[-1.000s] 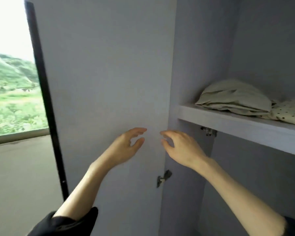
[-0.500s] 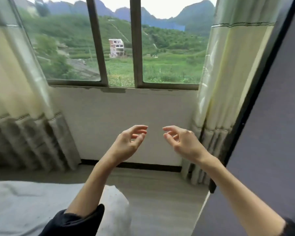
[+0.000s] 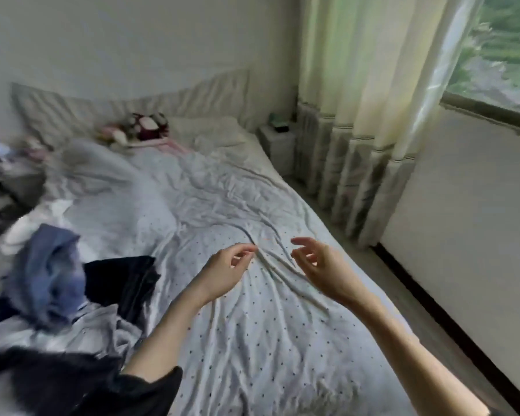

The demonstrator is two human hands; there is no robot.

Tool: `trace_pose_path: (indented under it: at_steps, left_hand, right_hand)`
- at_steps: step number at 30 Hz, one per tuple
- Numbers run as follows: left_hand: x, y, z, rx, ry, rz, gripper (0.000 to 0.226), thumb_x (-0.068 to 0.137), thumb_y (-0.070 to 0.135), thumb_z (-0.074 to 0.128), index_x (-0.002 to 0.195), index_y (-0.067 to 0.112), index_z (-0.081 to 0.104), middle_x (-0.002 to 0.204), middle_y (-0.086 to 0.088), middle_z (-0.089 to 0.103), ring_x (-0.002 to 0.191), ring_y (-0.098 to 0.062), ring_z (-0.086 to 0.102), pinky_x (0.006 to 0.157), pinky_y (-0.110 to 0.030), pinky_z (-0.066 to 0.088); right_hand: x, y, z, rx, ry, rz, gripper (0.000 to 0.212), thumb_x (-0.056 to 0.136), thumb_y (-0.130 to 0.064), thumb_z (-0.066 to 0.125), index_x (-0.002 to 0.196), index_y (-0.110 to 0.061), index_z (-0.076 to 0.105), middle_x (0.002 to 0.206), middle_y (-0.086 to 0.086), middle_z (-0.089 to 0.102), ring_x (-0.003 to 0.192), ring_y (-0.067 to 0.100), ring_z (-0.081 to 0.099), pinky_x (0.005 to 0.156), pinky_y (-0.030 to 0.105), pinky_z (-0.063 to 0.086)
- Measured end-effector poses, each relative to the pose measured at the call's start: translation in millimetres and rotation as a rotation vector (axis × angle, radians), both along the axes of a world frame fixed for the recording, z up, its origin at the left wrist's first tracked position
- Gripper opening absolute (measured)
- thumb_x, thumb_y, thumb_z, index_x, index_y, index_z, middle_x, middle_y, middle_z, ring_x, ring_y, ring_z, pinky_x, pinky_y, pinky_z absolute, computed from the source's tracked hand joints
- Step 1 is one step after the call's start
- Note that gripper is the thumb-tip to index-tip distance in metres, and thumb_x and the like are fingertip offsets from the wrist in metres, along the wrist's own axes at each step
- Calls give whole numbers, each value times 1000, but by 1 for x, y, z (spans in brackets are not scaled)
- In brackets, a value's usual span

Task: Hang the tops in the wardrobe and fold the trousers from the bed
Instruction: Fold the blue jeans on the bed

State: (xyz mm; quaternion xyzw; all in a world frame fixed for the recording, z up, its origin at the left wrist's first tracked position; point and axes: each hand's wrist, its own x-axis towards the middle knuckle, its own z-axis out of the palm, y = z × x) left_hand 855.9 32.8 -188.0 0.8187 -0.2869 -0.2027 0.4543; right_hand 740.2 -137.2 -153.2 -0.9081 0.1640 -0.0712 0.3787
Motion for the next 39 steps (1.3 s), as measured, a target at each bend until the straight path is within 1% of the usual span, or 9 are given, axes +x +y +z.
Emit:
trace_pose_path:
  at_steps: [3,9,15,18,23,29,32,36,39]
  left_hand:
    - [16,75,-15,51,36,200,22,98,25,45,117,30,54,121,6,58,113,-10,54,96,-28,45]
    - [46,200,-37,48,81,470,20,99,26,43,115,34,53,115,10,58,109,-7,55,77,-9,41]
    - [122,295,-99,115,215,578,29,98,21,45,126,22,53,127,3,55,117,-11,52,83,-11,40]
    - [181,351,-131,194,260,733,36,95,13,50,132,11,48,133,-9,50,119,-24,51,92,-28,41]
    - [264,427,-176,363,294,988,53,91,11,56,140,5,35,141,-19,39,126,-33,43,100,-35,36]
    - [316,457,-227,435,310,1024,79,89,22,61,149,7,11,152,-19,20,139,-34,25,111,-40,27]
    - [333,462,-241,520,348,1042,94,85,34,66,150,10,3,149,-20,29,134,-38,32,107,-44,30]
    - [342,464,-249,763,364,981,75,85,41,63,143,9,28,139,-13,47,126,-34,44,102,-47,29]
    - [340,456,-242,557,323,1045,33,86,22,63,111,3,56,112,-16,65,109,-36,57,92,-42,45]
  right_hand:
    - [44,50,-15,25,38,212,32,96,-27,51,126,-18,56,113,0,68,99,14,65,80,18,44]
    - [125,157,-42,58,109,504,33,97,-26,49,128,-17,54,115,4,67,102,17,64,84,22,46]
    - [227,253,-92,47,221,561,35,97,-25,47,130,-14,54,105,6,69,90,17,65,75,22,48]
    - [284,305,-124,37,333,592,36,97,-24,44,131,-12,53,83,3,65,69,13,58,61,17,41]
    - [366,365,-169,39,466,608,40,97,-29,48,134,-15,49,115,6,66,105,22,61,77,21,41]
    - [455,408,-215,-2,441,625,54,96,-29,51,144,-15,33,136,8,51,122,24,51,94,32,42]
    - [490,430,-233,-34,427,649,62,96,-31,51,148,-15,22,146,11,39,129,29,43,101,38,39]
    - [503,446,-245,222,567,606,67,96,-30,50,151,-18,13,148,10,37,125,29,47,93,35,42]
    - [494,439,-240,342,595,562,60,96,-30,49,148,-14,24,146,8,39,117,25,50,93,33,43]
